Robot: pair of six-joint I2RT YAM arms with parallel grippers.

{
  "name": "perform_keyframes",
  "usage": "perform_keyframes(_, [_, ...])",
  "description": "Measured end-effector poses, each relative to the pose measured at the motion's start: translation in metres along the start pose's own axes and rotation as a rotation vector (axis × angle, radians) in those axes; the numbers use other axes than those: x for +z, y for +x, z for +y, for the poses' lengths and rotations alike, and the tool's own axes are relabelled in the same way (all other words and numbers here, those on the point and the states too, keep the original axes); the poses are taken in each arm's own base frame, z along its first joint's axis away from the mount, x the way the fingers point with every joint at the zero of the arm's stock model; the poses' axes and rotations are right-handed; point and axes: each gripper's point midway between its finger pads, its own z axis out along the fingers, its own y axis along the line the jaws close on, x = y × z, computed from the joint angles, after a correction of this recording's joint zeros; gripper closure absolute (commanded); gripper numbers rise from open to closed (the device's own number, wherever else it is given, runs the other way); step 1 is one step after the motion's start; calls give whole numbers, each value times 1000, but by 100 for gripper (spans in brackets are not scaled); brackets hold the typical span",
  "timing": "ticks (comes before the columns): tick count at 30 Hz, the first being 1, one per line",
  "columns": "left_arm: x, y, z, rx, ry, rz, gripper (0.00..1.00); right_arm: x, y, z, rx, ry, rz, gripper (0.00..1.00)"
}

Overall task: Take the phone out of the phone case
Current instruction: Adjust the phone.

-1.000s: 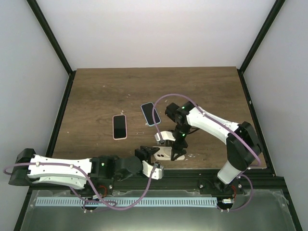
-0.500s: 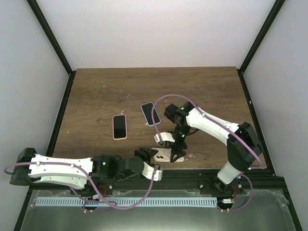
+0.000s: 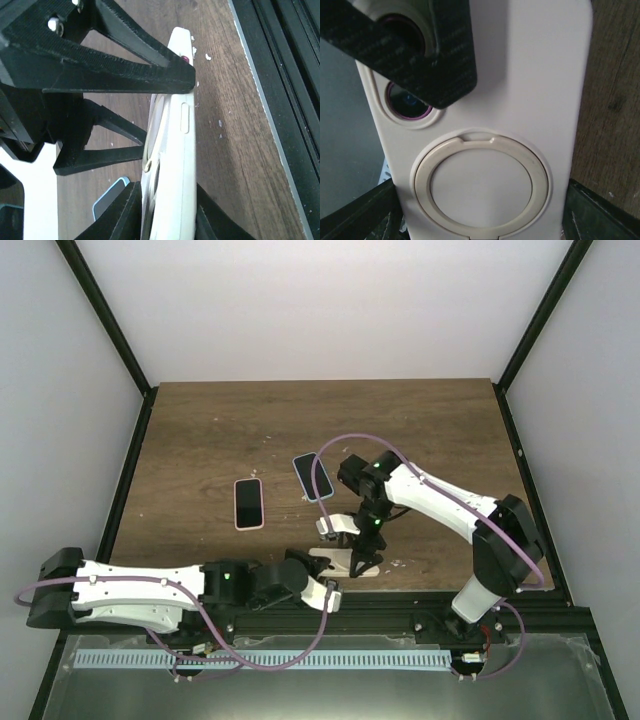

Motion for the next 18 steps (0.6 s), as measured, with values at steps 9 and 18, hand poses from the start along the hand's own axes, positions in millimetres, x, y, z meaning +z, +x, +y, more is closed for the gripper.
perform_keyframes(9, [-2,-2,-2,62,38,-14,100,0,-2,8,40,-36,-14,0])
perform_keyframes(18, [-13,14,-9,-146,106,23,100,-60,-63,21,-150,124,-210,0])
